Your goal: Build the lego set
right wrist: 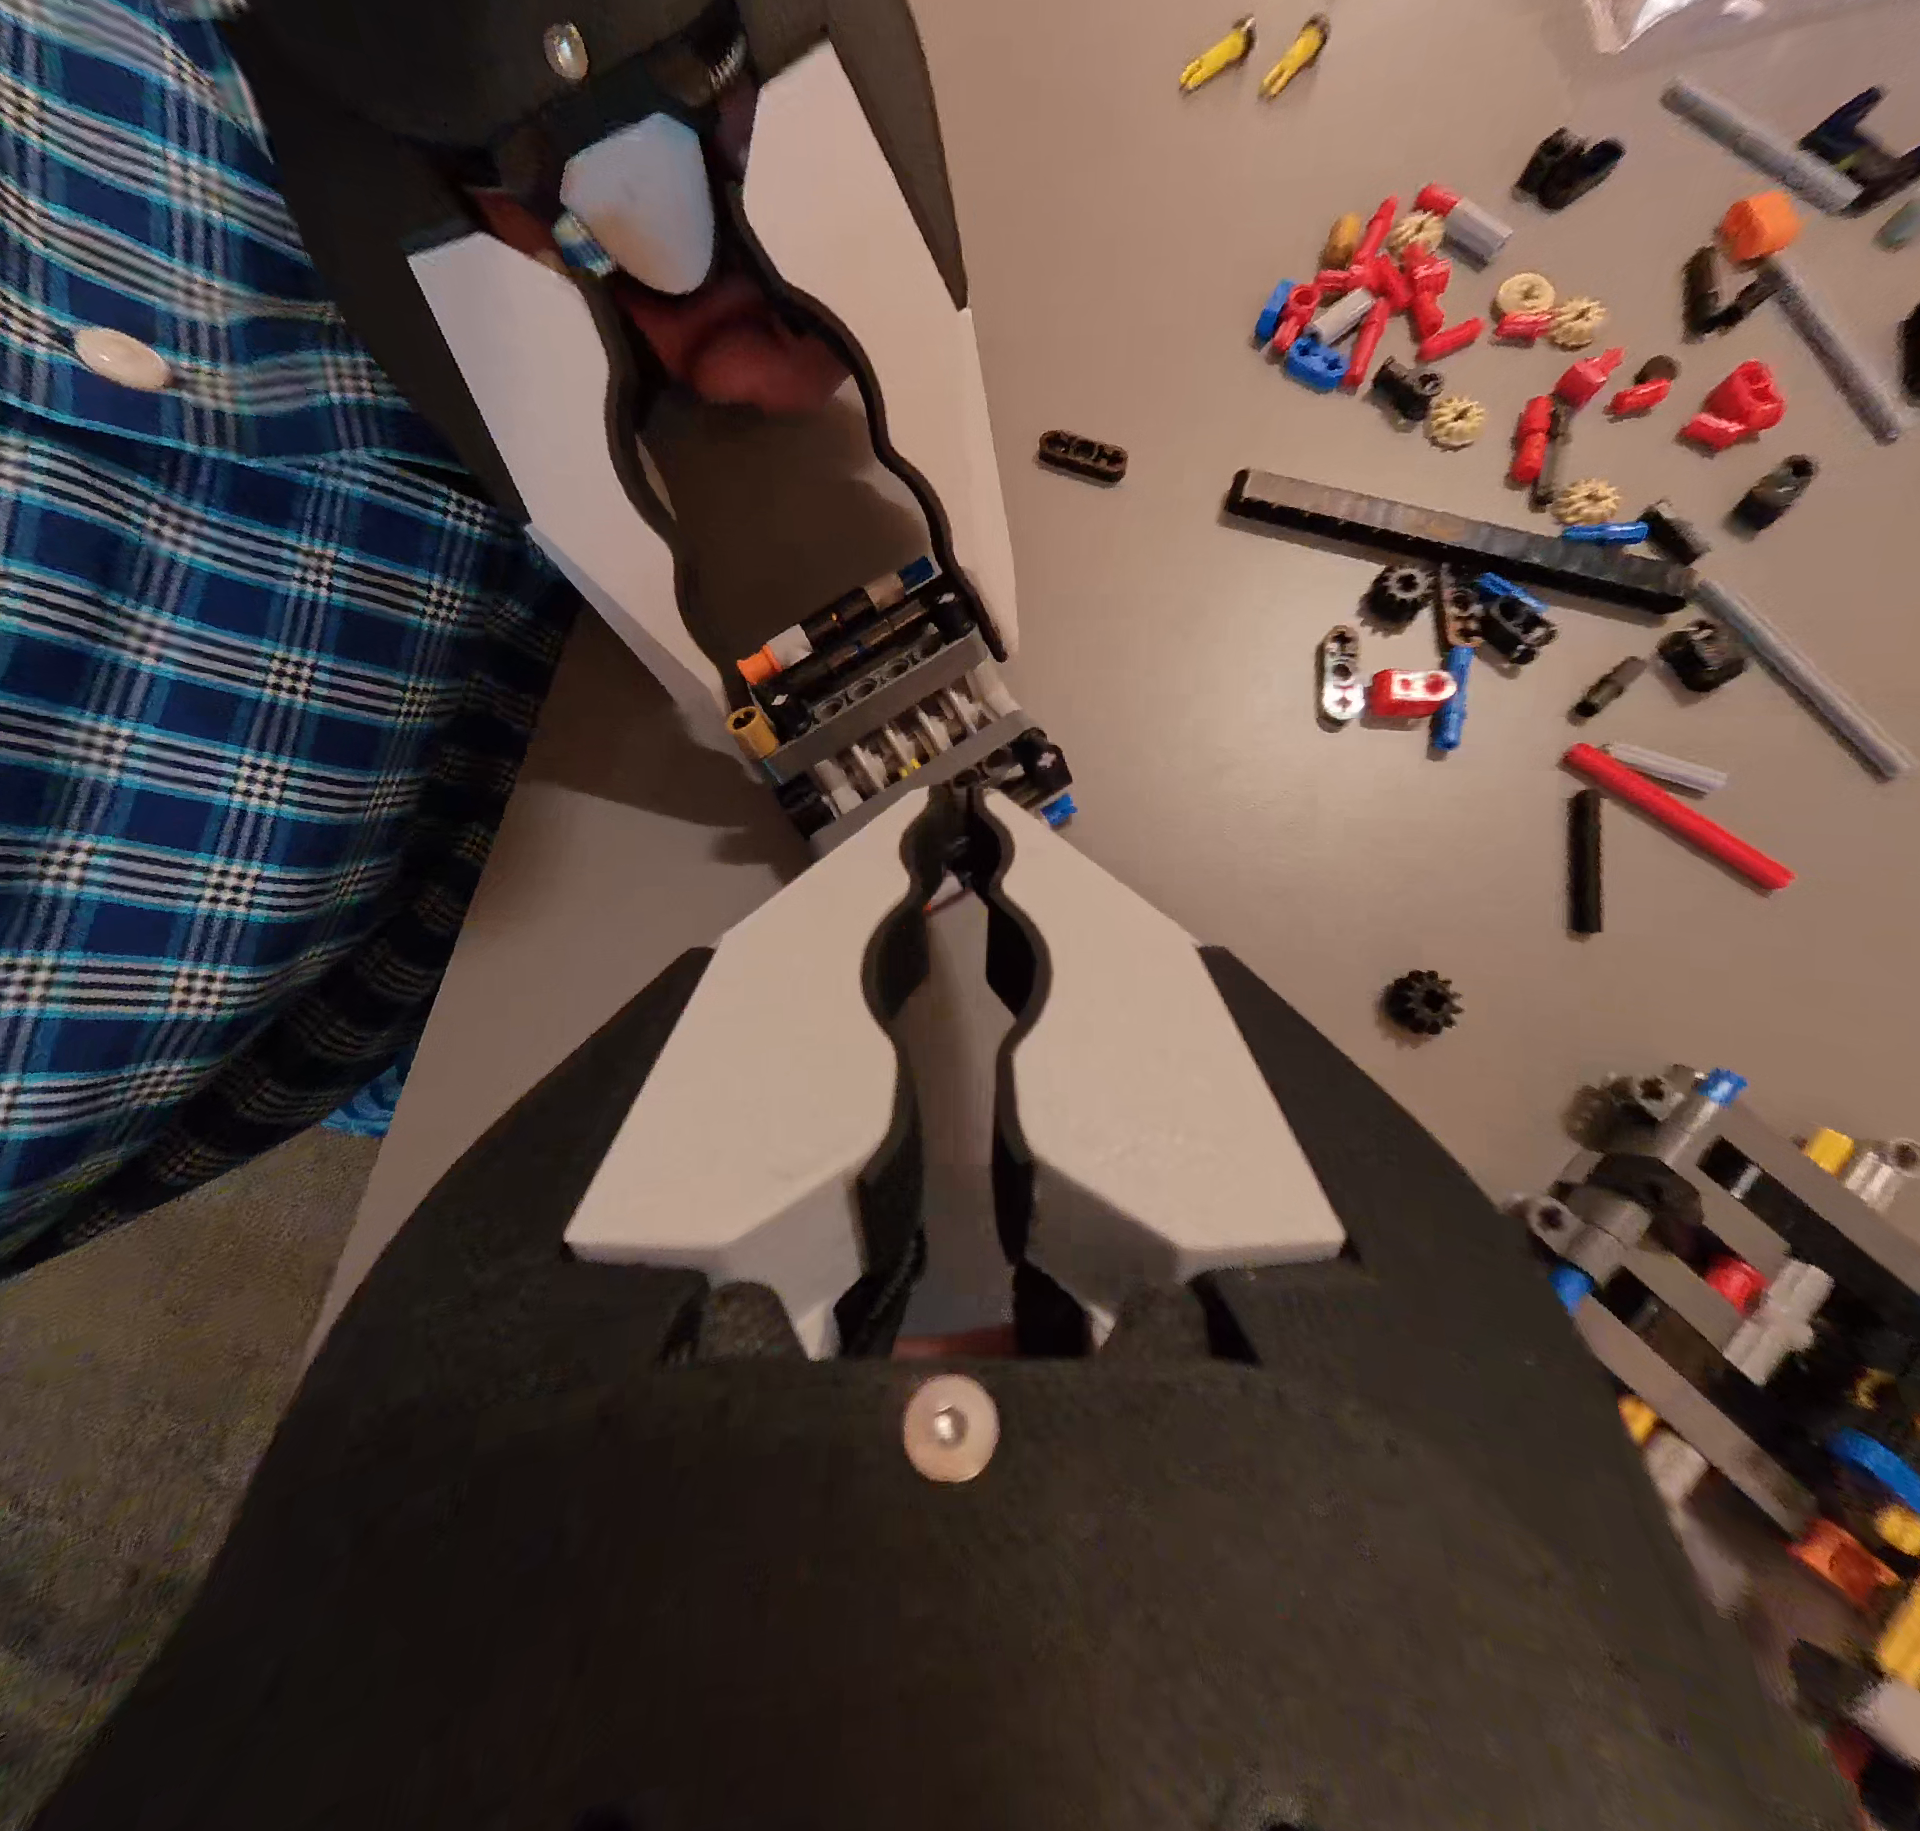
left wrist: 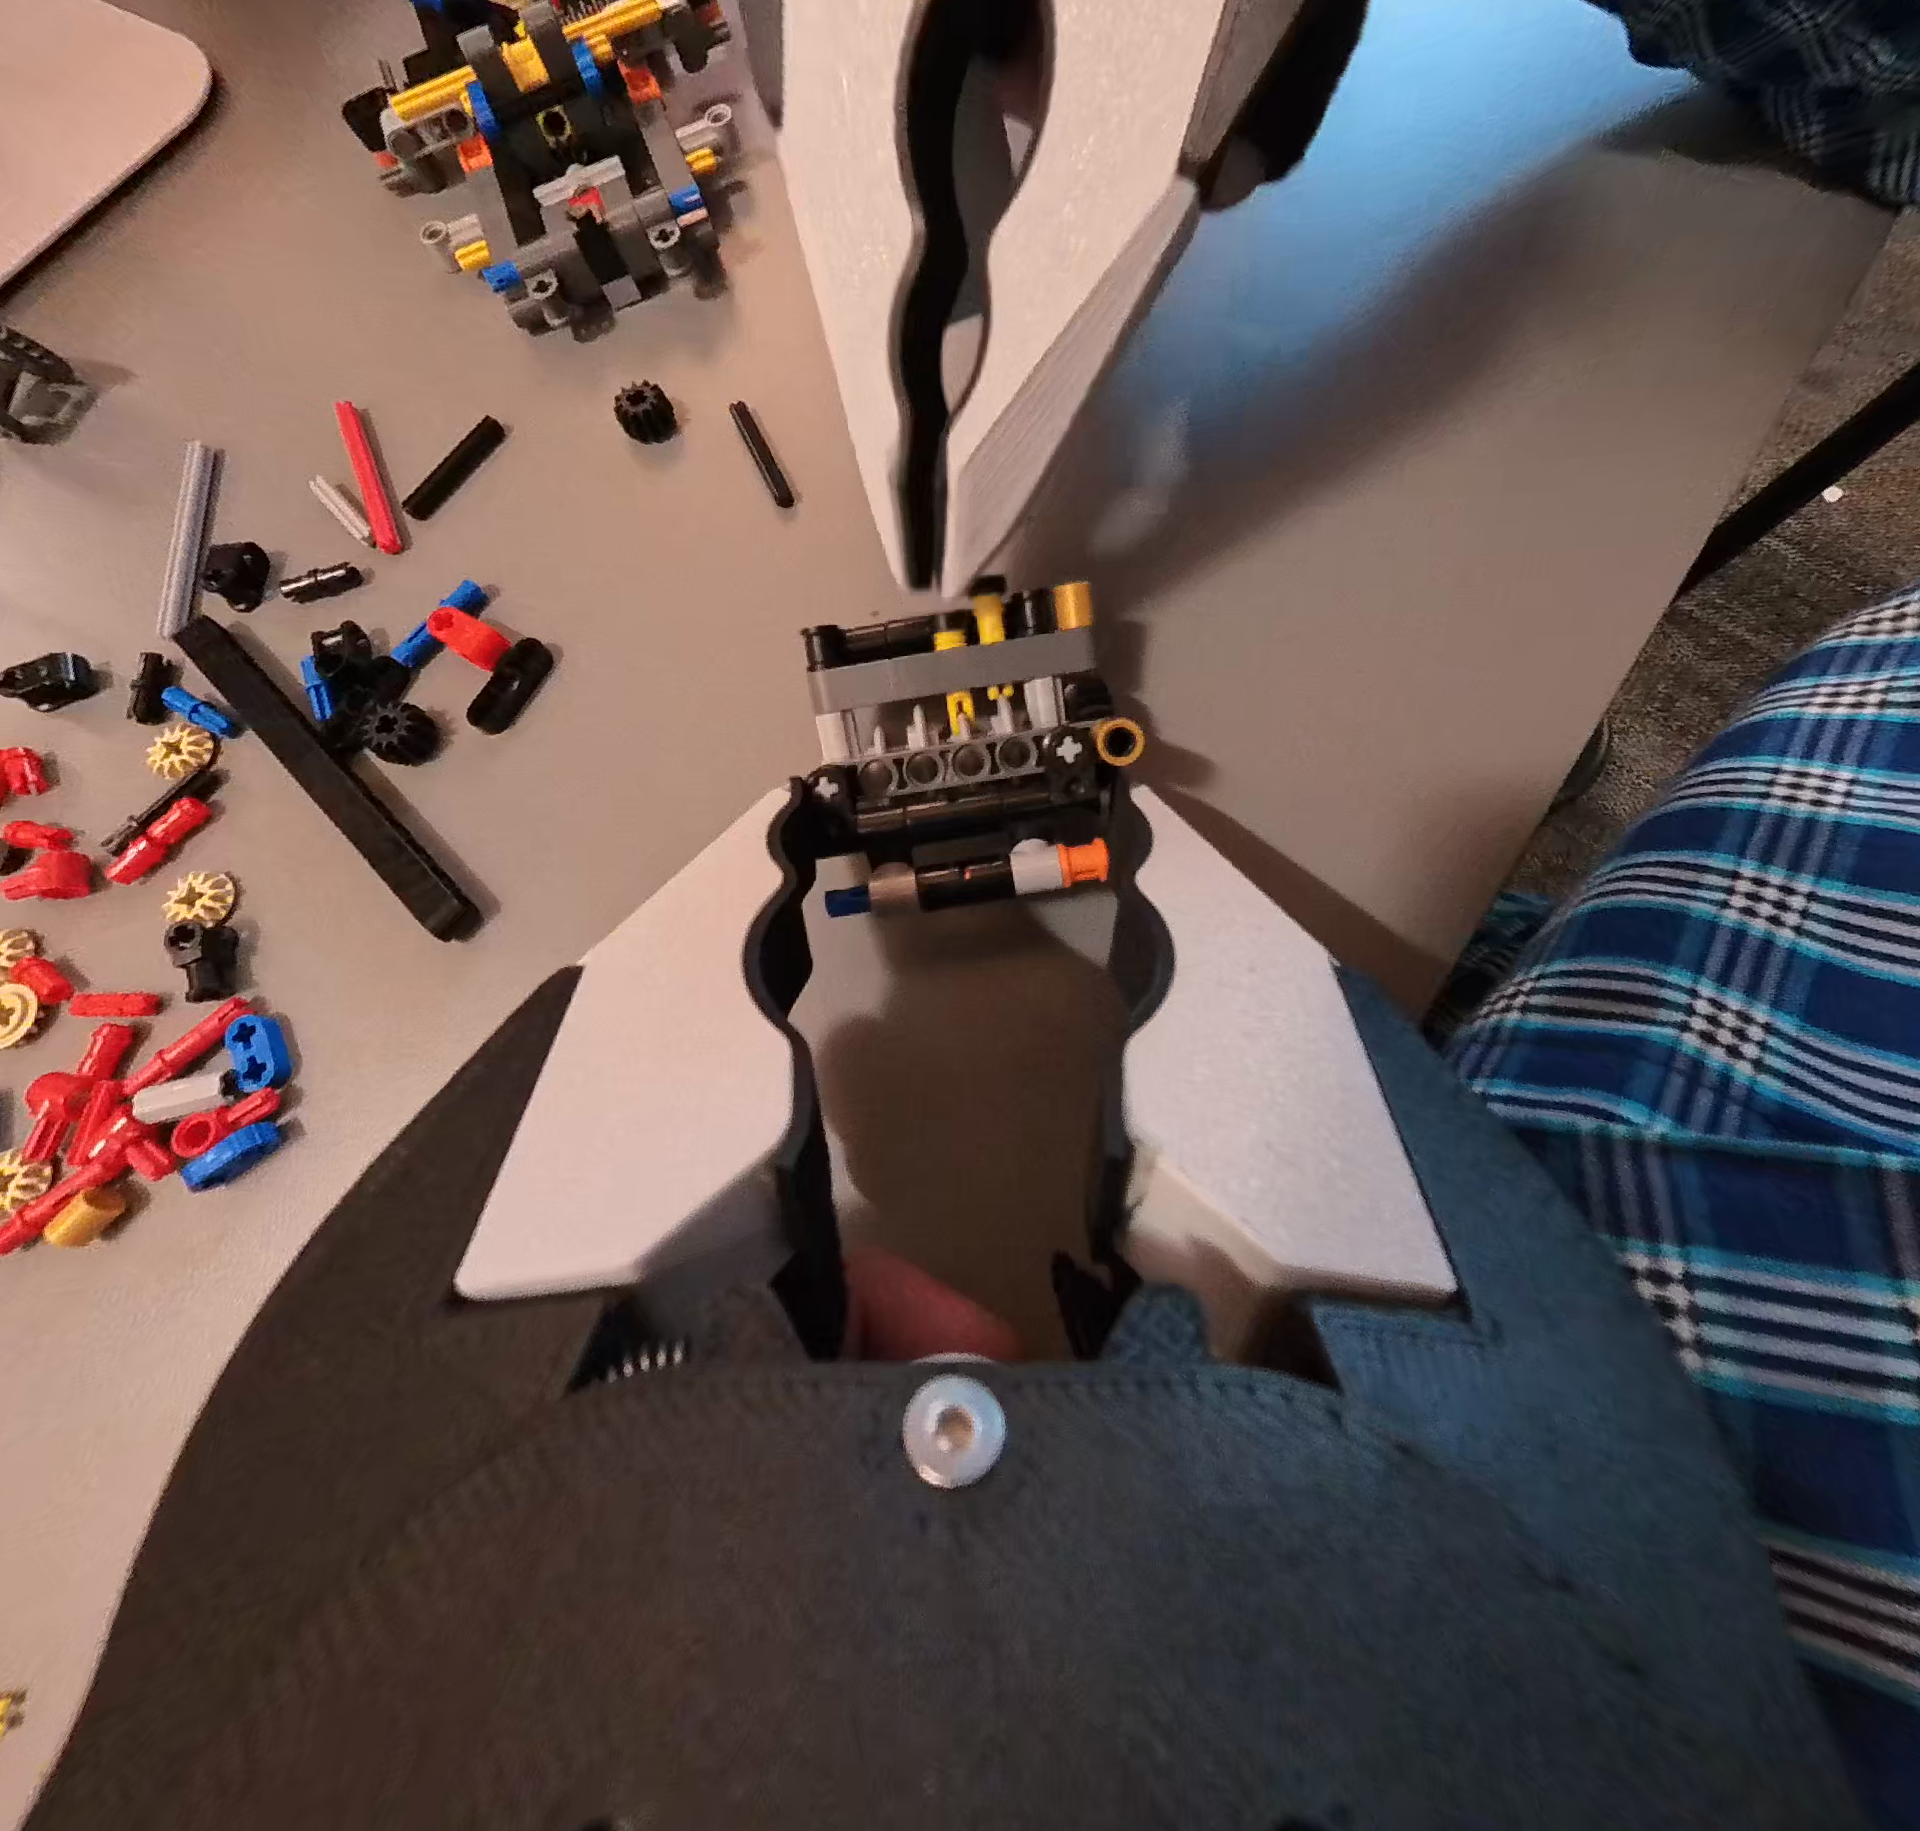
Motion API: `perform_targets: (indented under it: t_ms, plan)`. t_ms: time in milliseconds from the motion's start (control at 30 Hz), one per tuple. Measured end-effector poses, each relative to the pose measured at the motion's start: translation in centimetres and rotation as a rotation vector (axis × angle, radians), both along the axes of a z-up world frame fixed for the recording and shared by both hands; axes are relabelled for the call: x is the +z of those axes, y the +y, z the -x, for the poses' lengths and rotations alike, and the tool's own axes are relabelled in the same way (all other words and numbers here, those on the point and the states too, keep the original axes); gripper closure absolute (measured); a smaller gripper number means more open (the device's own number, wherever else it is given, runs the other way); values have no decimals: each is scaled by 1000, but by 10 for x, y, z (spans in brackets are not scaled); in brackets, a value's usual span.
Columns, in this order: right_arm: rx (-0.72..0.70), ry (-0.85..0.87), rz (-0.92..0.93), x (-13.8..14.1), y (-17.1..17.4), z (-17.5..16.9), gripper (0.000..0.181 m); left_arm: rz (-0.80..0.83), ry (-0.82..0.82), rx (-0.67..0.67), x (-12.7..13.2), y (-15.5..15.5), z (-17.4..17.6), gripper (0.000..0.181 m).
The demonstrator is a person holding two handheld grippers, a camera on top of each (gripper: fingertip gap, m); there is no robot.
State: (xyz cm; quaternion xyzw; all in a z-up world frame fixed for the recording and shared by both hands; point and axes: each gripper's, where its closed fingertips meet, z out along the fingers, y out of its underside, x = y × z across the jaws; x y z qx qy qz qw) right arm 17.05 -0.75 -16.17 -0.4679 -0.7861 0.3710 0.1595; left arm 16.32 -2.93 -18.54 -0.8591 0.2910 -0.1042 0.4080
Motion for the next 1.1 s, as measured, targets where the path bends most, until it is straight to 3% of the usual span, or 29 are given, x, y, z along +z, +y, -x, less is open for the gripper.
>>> perform_targets:
  t_ms: [67,600,767,1100]
  plan:
    - [-4,16,10,7,2,-3,180,1,-4,-3,0,0,0,126]
    - [-11,-40,-19,-14,1,-7,181,5,16,-27,-2,-2,-3,127]
    - [-35,6,-3,0,5,-15,181,0,9,-15,0,-1,-2,127]
    - [-5,-9,1,-8,-2,-16,181,-2,17,-19,-1,-1,-3,126]
